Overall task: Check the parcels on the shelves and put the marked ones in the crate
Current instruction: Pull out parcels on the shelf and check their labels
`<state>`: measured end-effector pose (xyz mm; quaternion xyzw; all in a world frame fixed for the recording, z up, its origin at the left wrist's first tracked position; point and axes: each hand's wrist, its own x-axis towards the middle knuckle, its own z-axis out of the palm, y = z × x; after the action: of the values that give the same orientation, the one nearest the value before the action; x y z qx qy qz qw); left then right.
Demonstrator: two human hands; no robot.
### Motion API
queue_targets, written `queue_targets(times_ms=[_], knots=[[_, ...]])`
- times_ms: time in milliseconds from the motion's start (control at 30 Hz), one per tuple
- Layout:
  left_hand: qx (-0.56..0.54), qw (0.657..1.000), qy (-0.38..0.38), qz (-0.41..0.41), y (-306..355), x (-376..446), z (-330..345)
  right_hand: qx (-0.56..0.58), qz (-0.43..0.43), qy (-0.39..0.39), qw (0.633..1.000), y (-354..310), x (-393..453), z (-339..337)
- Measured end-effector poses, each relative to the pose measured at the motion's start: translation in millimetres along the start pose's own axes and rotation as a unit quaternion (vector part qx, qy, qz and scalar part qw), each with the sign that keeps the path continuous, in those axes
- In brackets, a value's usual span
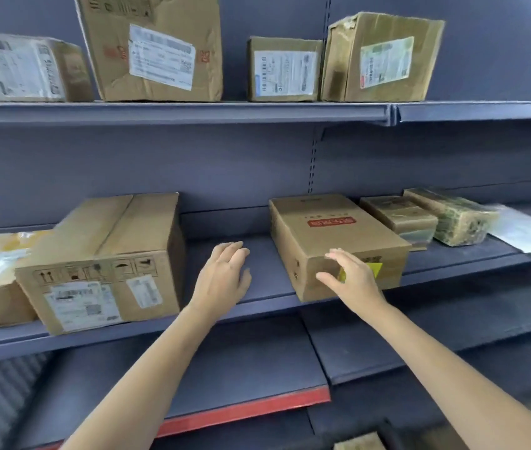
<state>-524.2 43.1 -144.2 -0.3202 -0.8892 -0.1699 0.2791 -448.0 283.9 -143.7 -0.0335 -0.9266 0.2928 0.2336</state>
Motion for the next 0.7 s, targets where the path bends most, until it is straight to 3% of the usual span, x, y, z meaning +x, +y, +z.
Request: queue_targets(times_ms=[233,367,567,700], knots=[[-0.046,0.993,-0.029,-0.108,82.4,2.7,43.5,0.006,0.025,-0.004,1.0,77.1,-7.1,-58.1],[-0.089,0.978,-0.048,-0.184,103.0,11.7,57.5,0.031,0.078,0.044,0.995,108.0,-1.6,-71.6],[-0.188,0.922,-0.141,-0.308,111.0,41.0,92.3,0.09,0.206,0.075,0.972,137.8,23.0,-71.0],[-0.314,0.853,-0.144,-0.391,99.5,53.6,116.8,0.127,0.258,0.045,0.957,149.4,48.1,-62.6]])
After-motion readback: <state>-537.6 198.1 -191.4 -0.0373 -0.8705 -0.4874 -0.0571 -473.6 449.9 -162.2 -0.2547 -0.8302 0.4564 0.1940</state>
